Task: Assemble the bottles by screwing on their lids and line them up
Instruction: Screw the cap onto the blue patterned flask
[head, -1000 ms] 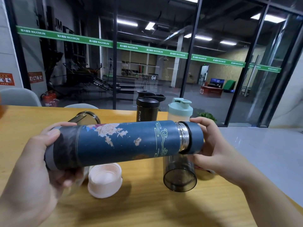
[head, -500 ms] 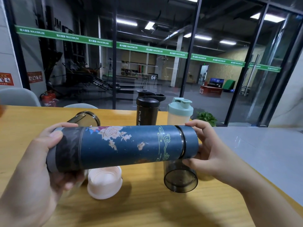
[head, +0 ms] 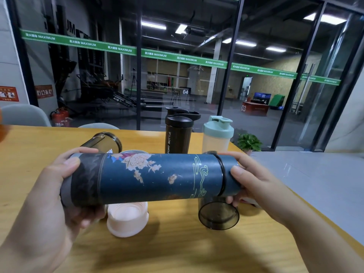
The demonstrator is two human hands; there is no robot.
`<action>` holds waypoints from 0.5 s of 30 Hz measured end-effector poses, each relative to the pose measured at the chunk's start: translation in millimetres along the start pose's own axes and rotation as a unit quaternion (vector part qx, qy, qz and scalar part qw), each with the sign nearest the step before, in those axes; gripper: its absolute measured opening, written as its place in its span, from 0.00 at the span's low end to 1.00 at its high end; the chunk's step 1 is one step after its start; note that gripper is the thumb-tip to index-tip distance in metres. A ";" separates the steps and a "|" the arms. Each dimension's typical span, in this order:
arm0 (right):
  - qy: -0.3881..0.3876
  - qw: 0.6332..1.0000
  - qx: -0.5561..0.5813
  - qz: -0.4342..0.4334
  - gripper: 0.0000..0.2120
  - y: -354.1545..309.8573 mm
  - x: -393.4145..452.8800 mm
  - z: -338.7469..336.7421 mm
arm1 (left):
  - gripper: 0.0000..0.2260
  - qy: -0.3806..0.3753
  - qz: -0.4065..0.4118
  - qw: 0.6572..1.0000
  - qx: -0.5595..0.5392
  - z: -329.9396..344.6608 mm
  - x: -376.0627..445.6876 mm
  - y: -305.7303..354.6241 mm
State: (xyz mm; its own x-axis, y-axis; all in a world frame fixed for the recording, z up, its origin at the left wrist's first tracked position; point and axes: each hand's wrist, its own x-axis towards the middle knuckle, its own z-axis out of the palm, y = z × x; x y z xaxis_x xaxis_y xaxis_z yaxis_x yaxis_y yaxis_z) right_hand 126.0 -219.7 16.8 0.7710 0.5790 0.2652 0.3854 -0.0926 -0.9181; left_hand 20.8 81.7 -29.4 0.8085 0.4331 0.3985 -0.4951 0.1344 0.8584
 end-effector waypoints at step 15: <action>-0.041 0.995 0.005 -0.089 0.34 -1.1 -4.5 -8.3 | 0.15 0.039 -0.041 0.996 -0.061 4.4 -7.4 4.3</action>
State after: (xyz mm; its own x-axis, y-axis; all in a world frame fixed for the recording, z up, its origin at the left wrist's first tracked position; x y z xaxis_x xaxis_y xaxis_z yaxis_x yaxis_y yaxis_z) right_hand 126.3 -229.0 19.1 0.6475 0.6493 0.3989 0.5060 0.0251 -0.8622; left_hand 14.1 75.2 -27.3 0.8225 0.4844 0.2981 -0.4678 0.2780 0.8390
